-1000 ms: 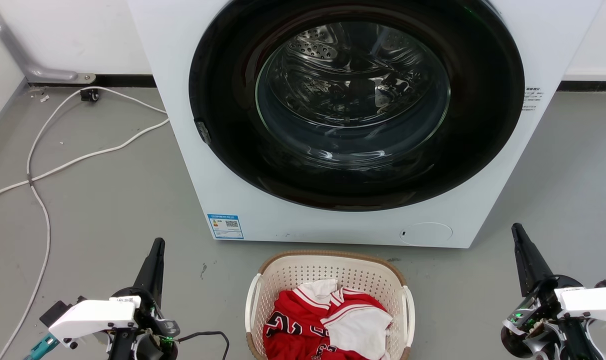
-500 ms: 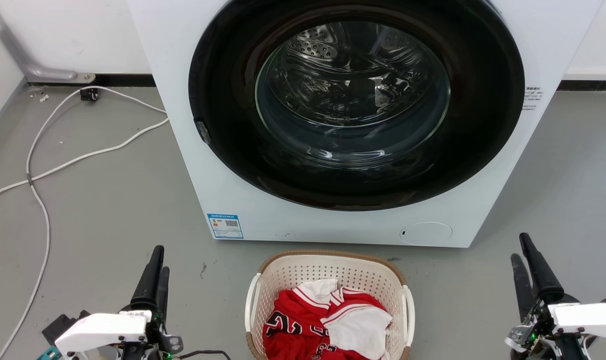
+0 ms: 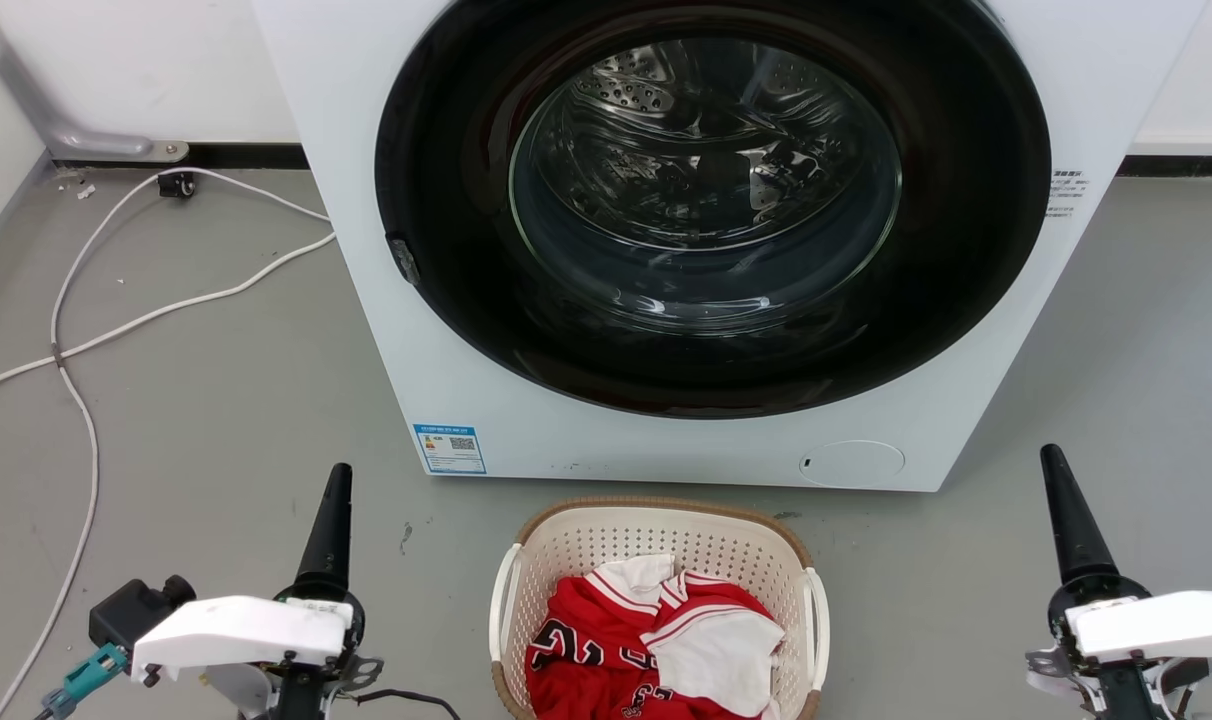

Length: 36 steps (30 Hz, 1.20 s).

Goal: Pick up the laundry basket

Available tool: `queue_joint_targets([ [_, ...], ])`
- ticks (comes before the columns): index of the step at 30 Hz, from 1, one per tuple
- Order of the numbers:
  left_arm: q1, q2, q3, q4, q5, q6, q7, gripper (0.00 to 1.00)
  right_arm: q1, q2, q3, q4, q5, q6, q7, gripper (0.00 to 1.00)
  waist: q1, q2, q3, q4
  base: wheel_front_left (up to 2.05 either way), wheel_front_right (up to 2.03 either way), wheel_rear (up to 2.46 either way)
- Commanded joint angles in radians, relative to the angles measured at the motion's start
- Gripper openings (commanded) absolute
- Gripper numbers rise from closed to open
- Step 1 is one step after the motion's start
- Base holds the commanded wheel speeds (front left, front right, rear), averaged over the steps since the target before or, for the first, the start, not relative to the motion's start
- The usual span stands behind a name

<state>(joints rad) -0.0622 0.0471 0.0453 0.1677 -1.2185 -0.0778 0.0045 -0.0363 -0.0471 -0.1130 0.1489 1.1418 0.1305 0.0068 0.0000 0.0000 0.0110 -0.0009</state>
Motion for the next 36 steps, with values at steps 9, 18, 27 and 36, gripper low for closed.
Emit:
queue_joint_targets([
  [9,-0.017,0.003,-0.033,-0.049,0.204,0.018,-0.042,1.0,0.01,-0.003,0.033,-0.061,-0.25,0.0,-0.043,1.0,0.0,0.0,0.003,0.0,0.0,0.0,0.0],
  [18,-0.004,0.003,-0.056,-0.066,0.34,0.031,-0.074,1.0,0.03,-0.003,0.044,-0.066,-0.403,0.0,-0.075,1.0,0.0,0.0,0.005,0.001,0.0,0.0,0.0],
  [27,0.004,0.003,-0.071,-0.078,0.441,0.032,-0.1,1.0,0.043,-0.003,0.054,-0.084,-0.513,0.0,-0.101,1.0,0.0,0.0,0.005,0.001,0.0,0.0,0.0],
  [36,0.016,0.004,-0.088,-0.089,0.553,0.025,-0.127,1.0,0.059,-0.004,0.064,-0.106,-0.637,0.0,-0.128,1.0,0.0,0.0,0.008,0.004,0.0,0.0,0.0],
])
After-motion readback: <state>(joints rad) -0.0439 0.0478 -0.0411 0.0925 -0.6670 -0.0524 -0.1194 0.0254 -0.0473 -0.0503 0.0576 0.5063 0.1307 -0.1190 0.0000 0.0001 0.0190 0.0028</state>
